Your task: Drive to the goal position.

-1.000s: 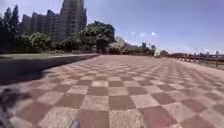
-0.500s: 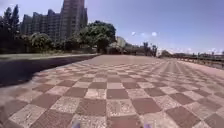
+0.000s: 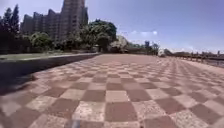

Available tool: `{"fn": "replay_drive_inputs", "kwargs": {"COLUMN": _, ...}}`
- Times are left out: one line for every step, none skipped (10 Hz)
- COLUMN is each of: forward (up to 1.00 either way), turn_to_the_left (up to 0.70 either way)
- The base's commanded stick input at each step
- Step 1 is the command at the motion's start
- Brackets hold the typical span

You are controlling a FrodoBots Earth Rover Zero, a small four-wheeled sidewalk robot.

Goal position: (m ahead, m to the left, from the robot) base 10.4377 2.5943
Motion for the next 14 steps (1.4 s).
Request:
{"fn": "replay_drive_inputs", "kwargs": {"forward": 1.0, "turn_to_the_left": 0.0}}
{"fn": "replay_drive_inputs", "kwargs": {"forward": 1.0, "turn_to_the_left": 0.0}}
{"fn": "replay_drive_inputs", "kwargs": {"forward": 1.0, "turn_to_the_left": 0.0}}
{"fn": "replay_drive_inputs", "kwargs": {"forward": 1.0, "turn_to_the_left": 0.0}}
{"fn": "replay_drive_inputs", "kwargs": {"forward": 1.0, "turn_to_the_left": 0.0}}
{"fn": "replay_drive_inputs", "kwargs": {"forward": 1.0, "turn_to_the_left": 0.0}}
{"fn": "replay_drive_inputs", "kwargs": {"forward": 1.0, "turn_to_the_left": 0.0}}
{"fn": "replay_drive_inputs", "kwargs": {"forward": 1.0, "turn_to_the_left": 0.0}}
{"fn": "replay_drive_inputs", "kwargs": {"forward": 1.0, "turn_to_the_left": 0.0}}
{"fn": "replay_drive_inputs", "kwargs": {"forward": 1.0, "turn_to_the_left": 0.0}}
{"fn": "replay_drive_inputs", "kwargs": {"forward": 1.0, "turn_to_the_left": 0.0}}
{"fn": "replay_drive_inputs", "kwargs": {"forward": 1.0, "turn_to_the_left": 0.0}}
{"fn": "replay_drive_inputs", "kwargs": {"forward": 1.0, "turn_to_the_left": 0.0}}
{"fn": "replay_drive_inputs", "kwargs": {"forward": 1.0, "turn_to_the_left": -0.4}}
